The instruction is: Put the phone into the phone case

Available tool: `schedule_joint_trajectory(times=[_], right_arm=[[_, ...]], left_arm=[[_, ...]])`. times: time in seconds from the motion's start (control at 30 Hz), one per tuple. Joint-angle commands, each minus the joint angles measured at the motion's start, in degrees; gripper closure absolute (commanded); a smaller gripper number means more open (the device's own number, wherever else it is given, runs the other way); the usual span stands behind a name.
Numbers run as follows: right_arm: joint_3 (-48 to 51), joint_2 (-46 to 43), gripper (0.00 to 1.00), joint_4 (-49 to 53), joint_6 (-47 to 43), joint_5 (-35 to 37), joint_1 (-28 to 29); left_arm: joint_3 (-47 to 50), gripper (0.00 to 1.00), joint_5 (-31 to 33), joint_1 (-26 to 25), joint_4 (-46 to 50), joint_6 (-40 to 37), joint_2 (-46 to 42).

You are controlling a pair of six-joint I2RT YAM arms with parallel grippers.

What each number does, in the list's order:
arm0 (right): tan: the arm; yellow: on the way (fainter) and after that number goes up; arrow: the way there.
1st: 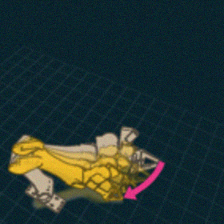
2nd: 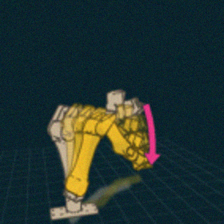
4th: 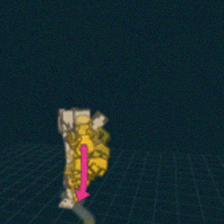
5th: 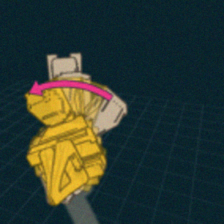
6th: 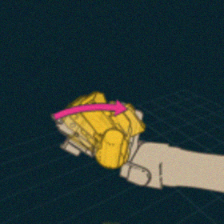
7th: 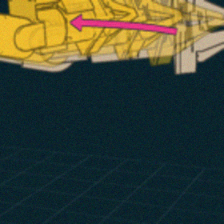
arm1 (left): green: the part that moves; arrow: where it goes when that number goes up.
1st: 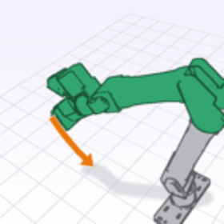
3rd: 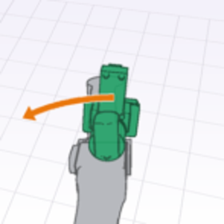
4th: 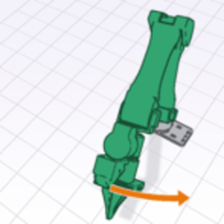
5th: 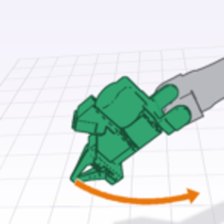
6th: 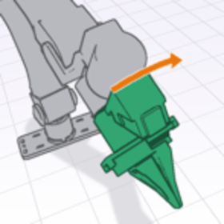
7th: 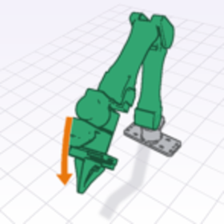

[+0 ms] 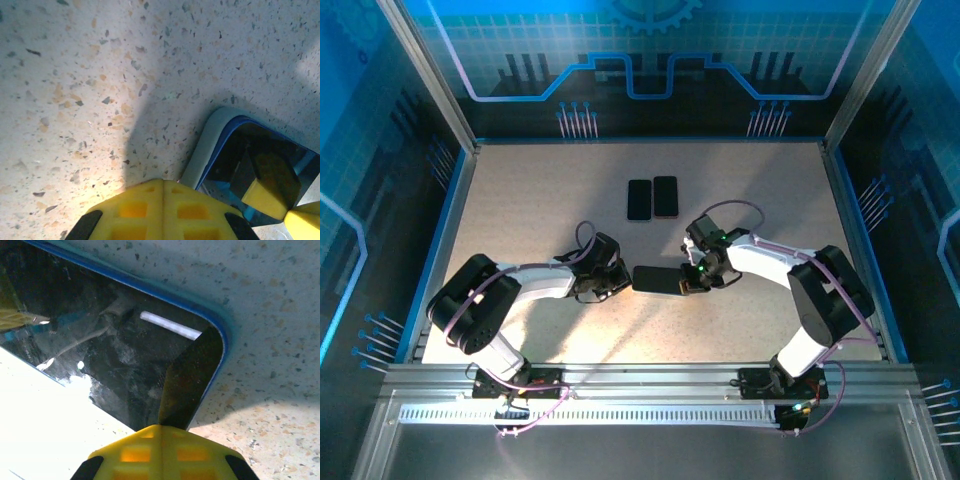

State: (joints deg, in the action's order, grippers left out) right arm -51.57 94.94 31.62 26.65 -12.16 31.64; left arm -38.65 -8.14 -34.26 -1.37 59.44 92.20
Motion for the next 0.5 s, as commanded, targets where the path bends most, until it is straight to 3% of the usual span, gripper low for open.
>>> schedule_joint_trajectory(times=[0.0,0.3,0.47], right_arm=[[4.64,9.94,1.00,-2.08,-0.61,3.13,4.44],[3.23,13.40,1.00,-0.41,0.16,5.35,6.02],[3.11,10.71,1.00,-0.45,0.51,6.06,6.20]], left_arm=[[-0.55,0.95,1.08,-0.59,5.14,-1.67,1.02],[-1.16,0.95,1.02,-0.54,5.50,-1.66,1.13],[-2.07,0.95,1.44,-0.59,6.58,-2.41,0.74]])
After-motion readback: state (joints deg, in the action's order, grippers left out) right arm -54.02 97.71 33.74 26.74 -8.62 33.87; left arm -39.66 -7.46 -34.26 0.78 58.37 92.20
